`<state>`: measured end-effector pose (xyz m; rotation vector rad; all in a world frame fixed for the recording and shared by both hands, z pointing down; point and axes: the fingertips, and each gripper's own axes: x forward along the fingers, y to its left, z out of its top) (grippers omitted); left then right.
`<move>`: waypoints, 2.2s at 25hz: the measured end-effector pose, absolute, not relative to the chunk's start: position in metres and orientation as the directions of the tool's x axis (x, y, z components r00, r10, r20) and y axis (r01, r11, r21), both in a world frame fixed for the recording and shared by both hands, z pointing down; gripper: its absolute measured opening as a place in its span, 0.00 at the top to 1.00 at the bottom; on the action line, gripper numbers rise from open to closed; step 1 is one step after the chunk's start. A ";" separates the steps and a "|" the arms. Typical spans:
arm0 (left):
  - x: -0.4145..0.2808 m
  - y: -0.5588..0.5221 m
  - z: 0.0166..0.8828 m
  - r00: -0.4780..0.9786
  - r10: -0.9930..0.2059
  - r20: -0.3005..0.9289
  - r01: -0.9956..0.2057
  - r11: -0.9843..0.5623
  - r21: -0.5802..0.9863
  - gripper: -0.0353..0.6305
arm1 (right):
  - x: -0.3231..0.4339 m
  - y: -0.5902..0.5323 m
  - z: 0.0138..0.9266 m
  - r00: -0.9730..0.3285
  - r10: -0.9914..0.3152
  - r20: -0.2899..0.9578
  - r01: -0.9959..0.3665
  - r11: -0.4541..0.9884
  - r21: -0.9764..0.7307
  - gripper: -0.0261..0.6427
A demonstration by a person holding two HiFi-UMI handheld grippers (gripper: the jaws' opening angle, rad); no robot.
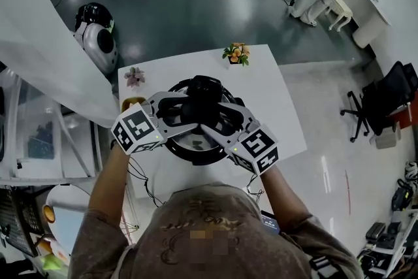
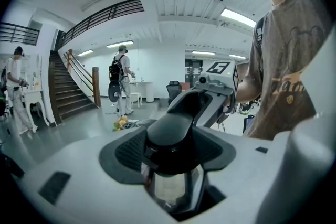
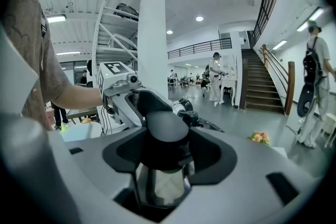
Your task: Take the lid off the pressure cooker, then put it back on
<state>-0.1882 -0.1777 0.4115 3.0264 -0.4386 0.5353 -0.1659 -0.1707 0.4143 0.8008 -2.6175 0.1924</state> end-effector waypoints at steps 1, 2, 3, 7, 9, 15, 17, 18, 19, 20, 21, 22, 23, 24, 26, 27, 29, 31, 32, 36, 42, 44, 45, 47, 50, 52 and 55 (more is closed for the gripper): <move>-0.188 -0.178 0.411 0.898 -0.277 0.341 -0.290 -0.957 -0.013 0.53 | -0.166 -0.171 0.414 -0.764 -0.501 0.407 -0.554 0.832 -0.014 0.58; -0.189 -0.178 0.411 0.896 -0.286 0.340 -0.299 -0.954 -0.014 0.53 | -0.166 -0.171 0.414 -0.769 -0.494 0.406 -0.545 0.838 -0.014 0.58; -0.189 -0.178 0.411 0.894 -0.295 0.339 -0.308 -0.951 -0.016 0.53 | -0.166 -0.172 0.414 -0.775 -0.486 0.404 -0.537 0.844 -0.014 0.58; -0.189 -0.178 0.411 0.881 -0.331 0.339 -0.345 -0.938 -0.017 0.53 | -0.166 -0.173 0.414 -0.797 -0.454 0.399 -0.501 0.865 -0.014 0.58; -0.189 -0.177 0.411 0.873 -0.350 0.338 -0.367 -0.930 -0.016 0.53 | -0.166 -0.172 0.414 -0.806 -0.438 0.398 -0.482 0.876 -0.013 0.58; -0.188 -0.175 0.411 0.839 -0.426 0.338 -0.447 -0.894 -0.018 0.53 | -0.163 -0.173 0.415 -0.840 -0.365 0.402 -0.405 0.914 -0.016 0.58; -0.187 -0.174 0.411 0.826 -0.450 0.340 -0.474 -0.881 -0.015 0.53 | -0.163 -0.173 0.414 -0.852 -0.339 0.399 -0.377 0.926 -0.017 0.58; -0.187 -0.174 0.411 0.818 -0.462 0.341 -0.488 -0.873 -0.013 0.53 | -0.163 -0.173 0.414 -0.857 -0.326 0.398 -0.362 0.932 -0.016 0.58; -0.187 -0.174 0.411 0.811 -0.475 0.342 -0.502 -0.865 -0.012 0.53 | -0.163 -0.173 0.414 -0.863 -0.313 0.397 -0.348 0.938 -0.016 0.58; -0.187 -0.174 0.410 0.803 -0.488 0.342 -0.516 -0.857 -0.012 0.53 | -0.163 -0.174 0.414 -0.868 -0.300 0.396 -0.333 0.943 -0.015 0.58; -0.188 -0.174 0.410 0.794 -0.502 0.343 -0.530 -0.848 -0.012 0.53 | -0.163 -0.174 0.414 -0.873 -0.286 0.395 -0.317 0.948 -0.014 0.58; -0.188 -0.174 0.410 0.786 -0.515 0.343 -0.544 -0.839 -0.012 0.53 | -0.164 -0.174 0.413 -0.878 -0.272 0.395 -0.302 0.953 -0.013 0.59; -0.187 -0.174 0.409 0.777 -0.528 0.343 -0.559 -0.829 -0.012 0.53 | -0.163 -0.174 0.413 -0.882 -0.258 0.394 -0.286 0.958 -0.013 0.59; -0.187 -0.173 0.409 0.768 -0.542 0.342 -0.573 -0.819 -0.010 0.53 | -0.163 -0.174 0.413 -0.886 -0.243 0.394 -0.270 0.963 -0.013 0.58; -0.186 -0.172 0.410 0.747 -0.569 0.343 -0.604 -0.797 -0.007 0.53 | -0.162 -0.174 0.413 -0.894 -0.212 0.394 -0.236 0.972 -0.014 0.59; -0.186 -0.172 0.410 0.736 -0.583 0.345 -0.619 -0.785 -0.006 0.53 | -0.162 -0.174 0.413 -0.898 -0.196 0.393 -0.218 0.976 -0.014 0.59; -0.187 -0.171 0.410 0.712 -0.610 0.347 -0.650 -0.760 -0.002 0.53 | -0.163 -0.175 0.413 -0.906 -0.161 0.392 -0.181 0.983 -0.014 0.58; -0.187 -0.171 0.410 0.689 -0.635 0.349 -0.678 -0.735 0.001 0.53 | -0.163 -0.176 0.414 -0.911 -0.127 0.392 -0.143 0.990 -0.012 0.58; -0.187 -0.171 0.410 0.678 -0.646 0.350 -0.691 -0.723 0.003 0.53 | -0.163 -0.176 0.414 -0.914 -0.111 0.391 -0.125 0.992 -0.011 0.58; -0.186 -0.171 0.411 0.646 -0.677 0.354 -0.726 -0.688 0.008 0.53 | -0.162 -0.177 0.415 -0.919 -0.062 0.389 -0.075 0.997 -0.019 0.59; -0.188 -0.170 0.411 0.623 -0.699 0.352 -0.746 -0.666 -0.002 0.53 | -0.164 -0.177 0.414 -0.923 -0.068 0.380 -0.076 0.997 -0.005 0.58; -0.189 -0.169 0.412 0.608 -0.712 0.350 -0.759 -0.651 -0.006 0.53 | -0.164 -0.176 0.414 -0.924 -0.083 0.373 -0.086 0.996 0.009 0.58; -0.189 -0.168 0.412 0.599 -0.721 0.348 -0.768 -0.641 -0.007 0.53 | -0.164 -0.176 0.414 -0.925 -0.090 0.369 -0.091 0.996 0.016 0.58; -0.189 -0.166 0.411 0.581 -0.739 0.342 -0.786 -0.618 0.000 0.53 | -0.161 -0.175 0.412 -0.928 -0.109 0.356 -0.104 0.994 0.032 0.58; -0.191 -0.161 0.407 0.566 -0.760 0.318 -0.807 -0.589 0.029 0.53 | -0.157 -0.177 0.409 -0.936 -0.143 0.322 -0.138 0.990 0.039 0.59; -0.195 -0.155 0.404 0.556 -0.776 0.299 -0.820 -0.571 0.043 0.53 | -0.155 -0.175 0.407 -0.940 -0.157 0.304 -0.158 0.987 0.023 0.61; -0.198 -0.143 0.399 0.550 -0.789 0.273 -0.828 -0.557 0.059 0.53 | -0.146 -0.169 0.403 -0.940 -0.193 0.282 -0.195 0.981 0.018 0.61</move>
